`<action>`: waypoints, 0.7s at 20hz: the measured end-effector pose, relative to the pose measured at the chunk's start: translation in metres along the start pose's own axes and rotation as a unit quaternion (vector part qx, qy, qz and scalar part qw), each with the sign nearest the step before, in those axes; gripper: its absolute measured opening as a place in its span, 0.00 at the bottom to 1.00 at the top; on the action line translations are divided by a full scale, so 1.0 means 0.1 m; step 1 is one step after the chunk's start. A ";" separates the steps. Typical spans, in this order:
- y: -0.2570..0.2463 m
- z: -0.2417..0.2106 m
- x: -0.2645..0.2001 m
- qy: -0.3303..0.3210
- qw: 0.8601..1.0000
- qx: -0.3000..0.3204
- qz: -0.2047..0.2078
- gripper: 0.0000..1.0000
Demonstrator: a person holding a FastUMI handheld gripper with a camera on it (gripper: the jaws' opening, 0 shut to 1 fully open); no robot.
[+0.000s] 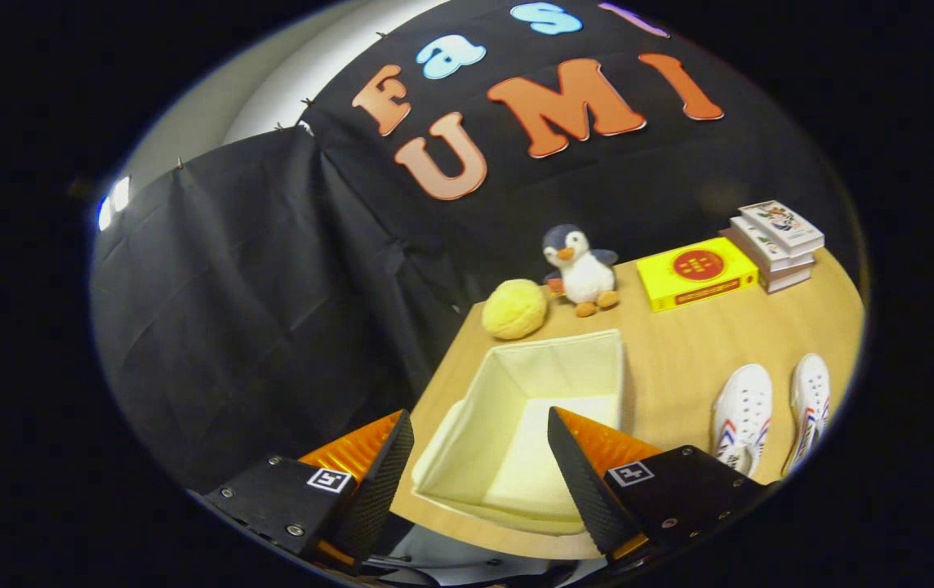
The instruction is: Open the storage box then place both shoes into the box .Put the left shoe in first, then the right shoe, with the right side of both shoes facing outward in a uniform manner.
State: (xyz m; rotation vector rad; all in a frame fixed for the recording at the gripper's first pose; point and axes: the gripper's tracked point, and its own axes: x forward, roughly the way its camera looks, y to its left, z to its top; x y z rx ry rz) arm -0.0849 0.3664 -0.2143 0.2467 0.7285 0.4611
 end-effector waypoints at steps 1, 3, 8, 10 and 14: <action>-0.28 -0.01 -0.03 -0.007 0.999 -0.005 -0.035 0.98; -0.75 -0.05 -0.11 -0.014 0.995 -0.012 -0.095 0.98; -1.67 -0.30 -0.31 -0.007 0.980 -0.021 -0.199 0.98; -1.96 -0.44 -0.32 0.003 0.973 -0.014 -0.229 0.98; -2.41 -0.77 -0.28 0.038 0.962 -0.001 -0.271 0.97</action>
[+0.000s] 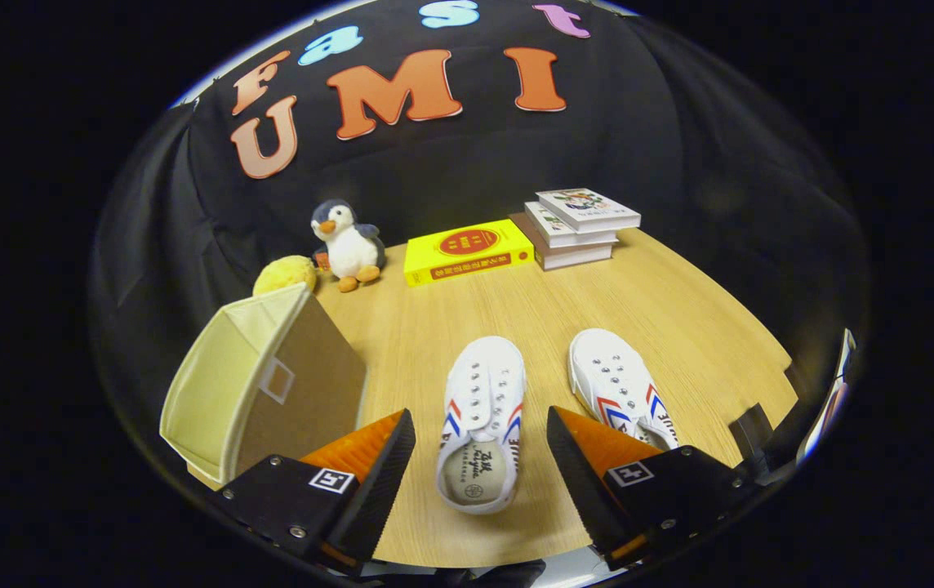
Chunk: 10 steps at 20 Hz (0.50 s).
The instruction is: Open the storage box then place both shoes into the box .Put the left shoe in first, then the right shoe, with the right side of both shoes facing outward in a uniform manner.
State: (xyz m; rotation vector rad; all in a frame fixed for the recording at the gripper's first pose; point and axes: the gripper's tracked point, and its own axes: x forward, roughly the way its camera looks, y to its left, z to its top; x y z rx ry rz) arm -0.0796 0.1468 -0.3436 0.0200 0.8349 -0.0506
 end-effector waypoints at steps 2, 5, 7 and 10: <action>-0.07 -0.12 0.14 0.022 1.000 0.007 -0.002 0.91; -0.19 -0.27 0.33 0.040 0.999 0.016 -0.011 0.79; -0.20 -0.33 0.48 0.052 0.998 0.026 -0.008 0.74; -0.20 -0.41 0.64 0.073 0.997 0.029 -0.001 0.70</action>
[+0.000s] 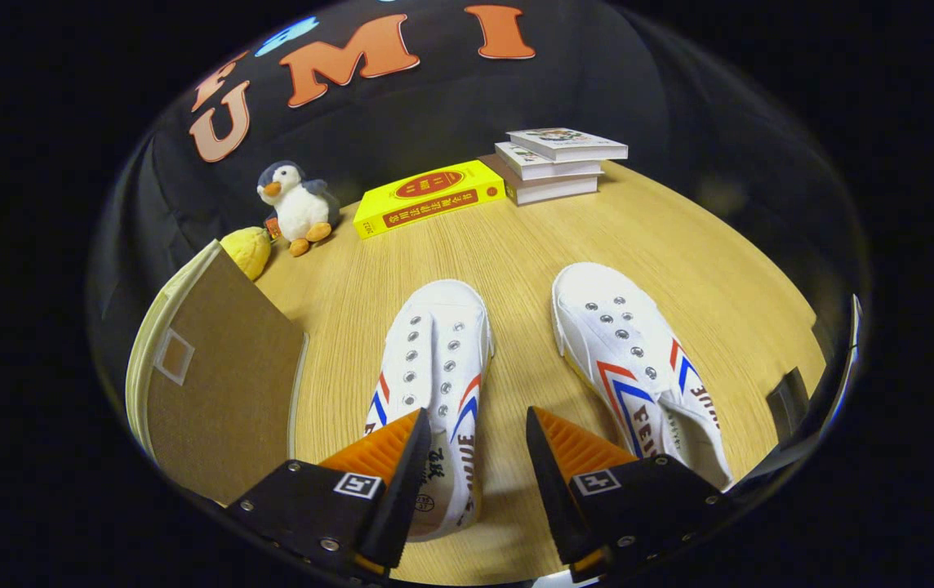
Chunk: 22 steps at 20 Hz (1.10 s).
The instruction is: Open the storage box then place both shoes into the box .Put the left shoe in first, then the right shoe, with the right side of both shoes facing outward in a uniform manner.
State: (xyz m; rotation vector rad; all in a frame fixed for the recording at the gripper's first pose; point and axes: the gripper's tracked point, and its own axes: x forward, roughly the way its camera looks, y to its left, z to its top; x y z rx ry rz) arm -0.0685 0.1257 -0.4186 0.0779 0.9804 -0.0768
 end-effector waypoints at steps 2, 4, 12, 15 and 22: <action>0.01 -0.05 0.09 0.012 1.000 -0.009 0.003 0.67; 0.05 -0.04 0.13 0.013 1.000 -0.009 0.015 0.67; 0.16 -0.01 0.16 0.003 0.994 0.063 0.085 0.12; 0.17 0.05 0.10 0.004 0.992 0.086 0.089 0.00; 0.44 0.57 -0.46 -0.044 0.990 0.085 0.106 0.00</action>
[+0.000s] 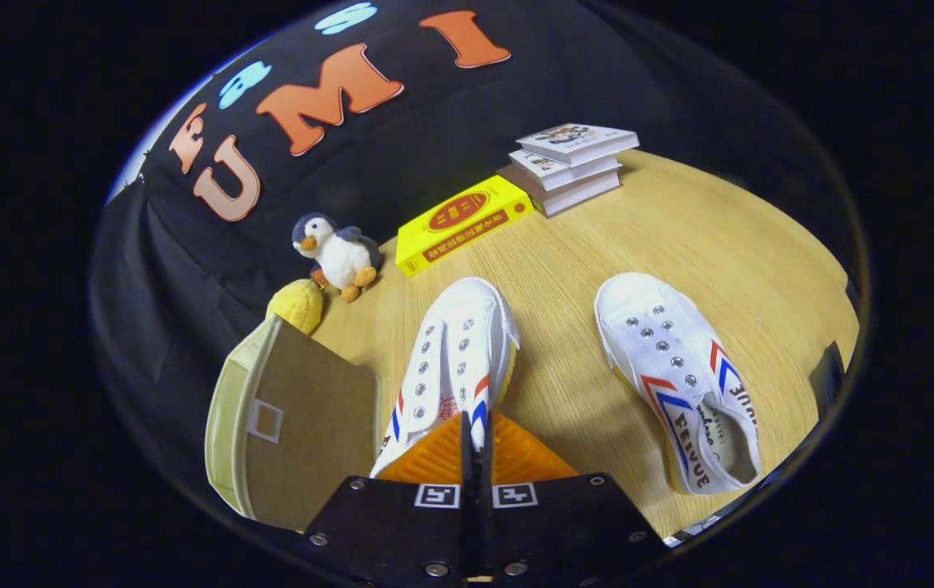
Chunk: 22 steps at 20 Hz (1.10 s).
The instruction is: Open the storage box then place both shoes into the box .Put the left shoe in first, then the right shoe, with the right side of both shoes facing outward in a uniform manner.
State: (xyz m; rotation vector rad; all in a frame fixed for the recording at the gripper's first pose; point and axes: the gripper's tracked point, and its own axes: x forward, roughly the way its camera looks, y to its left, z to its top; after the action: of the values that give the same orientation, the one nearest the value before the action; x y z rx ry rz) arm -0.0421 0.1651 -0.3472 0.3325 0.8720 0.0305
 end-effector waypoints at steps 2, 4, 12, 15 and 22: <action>0.23 0.21 -0.18 -0.022 1.000 -0.006 0.012 0.00; 0.52 0.37 -0.35 -0.042 0.999 -0.007 0.030 0.00; 1.86 0.28 -0.61 -0.049 0.992 -0.032 0.112 0.00; 2.22 -0.03 -0.48 -0.026 0.991 -0.035 0.127 0.00; 2.50 -0.77 -0.02 0.032 0.993 -0.048 0.104 0.00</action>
State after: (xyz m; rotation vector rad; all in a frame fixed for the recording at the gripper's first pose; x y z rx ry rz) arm -0.0746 0.4227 -0.3169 0.3328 0.8925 0.2775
